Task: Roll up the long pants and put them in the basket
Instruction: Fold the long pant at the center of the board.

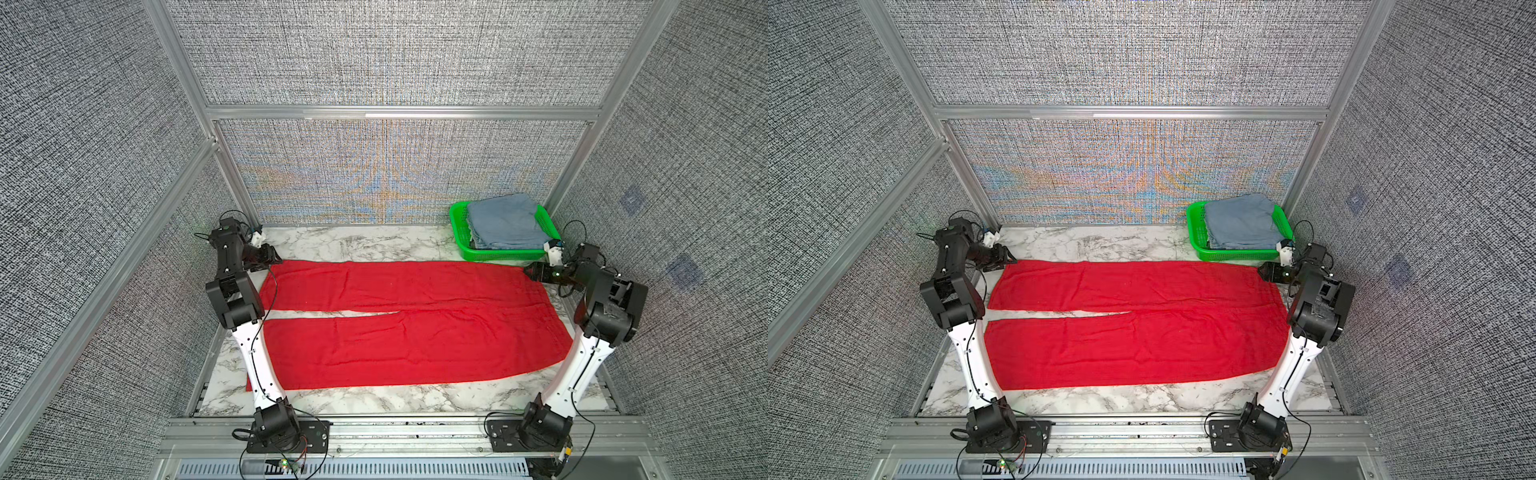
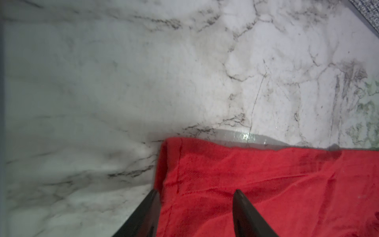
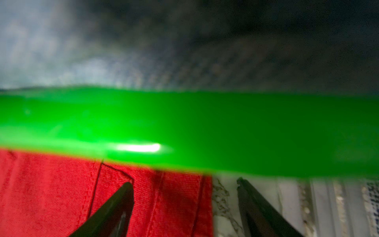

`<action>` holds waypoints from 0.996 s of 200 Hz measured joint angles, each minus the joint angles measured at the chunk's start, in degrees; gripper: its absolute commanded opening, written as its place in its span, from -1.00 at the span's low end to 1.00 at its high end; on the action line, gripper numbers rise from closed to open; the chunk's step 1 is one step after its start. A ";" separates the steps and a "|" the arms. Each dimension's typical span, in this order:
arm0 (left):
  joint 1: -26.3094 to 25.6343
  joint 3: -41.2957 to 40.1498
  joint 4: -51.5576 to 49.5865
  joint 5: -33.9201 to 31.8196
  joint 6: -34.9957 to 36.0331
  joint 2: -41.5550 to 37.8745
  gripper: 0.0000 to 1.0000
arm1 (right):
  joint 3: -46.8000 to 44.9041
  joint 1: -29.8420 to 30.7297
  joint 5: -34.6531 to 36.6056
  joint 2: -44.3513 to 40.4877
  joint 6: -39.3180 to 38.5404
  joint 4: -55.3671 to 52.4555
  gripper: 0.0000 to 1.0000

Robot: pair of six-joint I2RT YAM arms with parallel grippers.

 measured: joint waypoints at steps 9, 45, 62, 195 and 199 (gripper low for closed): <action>-0.02 -0.17 1.01 -0.17 -0.68 0.09 0.18 | -0.07 0.00 0.00 -0.04 0.02 0.07 0.64; -0.02 -1.38 3.69 -1.01 -0.76 0.17 0.17 | -0.22 0.00 0.00 -0.09 0.11 0.22 0.64; -0.04 -1.38 4.46 -1.49 -0.76 0.42 0.16 | -0.31 0.00 -0.04 -0.15 0.13 0.28 0.64; -0.83 0.15 7.13 -0.13 2.08 2.29 -0.34 | -0.31 0.02 0.00 -0.20 0.11 0.11 0.64; -0.92 0.15 7.10 -0.13 2.29 2.32 -0.38 | -0.31 0.02 0.00 -0.17 0.11 0.11 0.64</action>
